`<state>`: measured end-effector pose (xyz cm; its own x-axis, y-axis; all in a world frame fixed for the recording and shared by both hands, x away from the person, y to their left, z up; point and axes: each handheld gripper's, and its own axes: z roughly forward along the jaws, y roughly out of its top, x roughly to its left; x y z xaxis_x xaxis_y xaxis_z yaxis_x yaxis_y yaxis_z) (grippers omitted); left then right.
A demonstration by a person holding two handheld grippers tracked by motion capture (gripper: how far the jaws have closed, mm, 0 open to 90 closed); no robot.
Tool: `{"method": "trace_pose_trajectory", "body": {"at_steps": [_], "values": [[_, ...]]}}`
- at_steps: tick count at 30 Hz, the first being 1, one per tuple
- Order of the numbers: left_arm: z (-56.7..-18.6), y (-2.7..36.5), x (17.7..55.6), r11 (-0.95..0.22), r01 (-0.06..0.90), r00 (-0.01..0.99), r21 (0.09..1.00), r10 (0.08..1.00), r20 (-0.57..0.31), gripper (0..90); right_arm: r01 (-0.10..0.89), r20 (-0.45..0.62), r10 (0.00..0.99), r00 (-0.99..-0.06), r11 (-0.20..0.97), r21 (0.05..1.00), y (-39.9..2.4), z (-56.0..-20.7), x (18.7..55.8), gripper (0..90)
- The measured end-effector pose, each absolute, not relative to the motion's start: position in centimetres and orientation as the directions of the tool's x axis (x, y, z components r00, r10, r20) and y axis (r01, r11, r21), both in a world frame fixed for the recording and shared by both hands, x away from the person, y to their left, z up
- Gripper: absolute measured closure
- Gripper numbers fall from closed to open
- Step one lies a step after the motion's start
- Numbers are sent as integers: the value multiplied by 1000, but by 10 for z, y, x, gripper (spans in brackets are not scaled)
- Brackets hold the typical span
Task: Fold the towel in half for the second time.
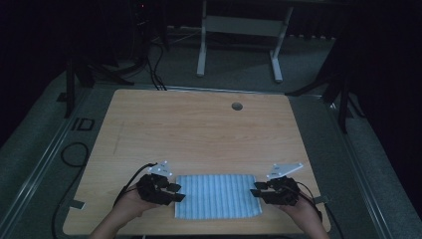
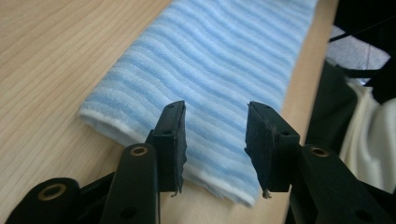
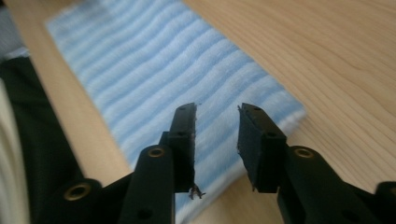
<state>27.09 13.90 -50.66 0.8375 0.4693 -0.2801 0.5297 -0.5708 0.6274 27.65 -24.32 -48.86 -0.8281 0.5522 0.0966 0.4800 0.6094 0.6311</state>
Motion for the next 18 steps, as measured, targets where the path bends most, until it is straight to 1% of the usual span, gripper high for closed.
{"method": "trace_pose_trajectory", "body": {"at_steps": [2, 3, 4, 7, 9, 12, 17, 18], "values": [[-513, 133, 274, -589, 525, 840, 614, 474, -264, 553, 482, 96, 549, -830, 622, 617, -236, -498, 282, 636], [-513, 133, 274, -589, 525, 840, 614, 474, -264, 553, 482, 96, 549, -830, 622, 617, -236, -498, 282, 636], [-519, 128, 278, -594, 534, 834, 601, 485, -262, 553, 481, 92, 545, -834, 634, 606, -230, -506, 287, 629], [-527, 124, 284, -625, 534, 837, 570, 489, -247, 570, 476, 94, 533, -841, 646, 596, -226, -517, 294, 623], [-531, 124, 288, -627, 542, 833, 559, 489, -258, 571, 484, 83, 539, -838, 663, 571, -223, -522, 298, 623], [-534, 126, 292, -616, 555, 822, 559, 507, -259, 575, 490, 79, 542, -837, 675, 552, -219, -529, 304, 623], [-535, 130, 302, -614, 557, 815, 559, 535, -224, 583, 494, 84, 544, -835, 672, 552, -215, -530, 316, 623], [-535, 131, 305, -607, 562, 811, 562, 537, -231, 583, 494, 86, 544, -835, 671, 552, -214, -530, 319, 622]]}}
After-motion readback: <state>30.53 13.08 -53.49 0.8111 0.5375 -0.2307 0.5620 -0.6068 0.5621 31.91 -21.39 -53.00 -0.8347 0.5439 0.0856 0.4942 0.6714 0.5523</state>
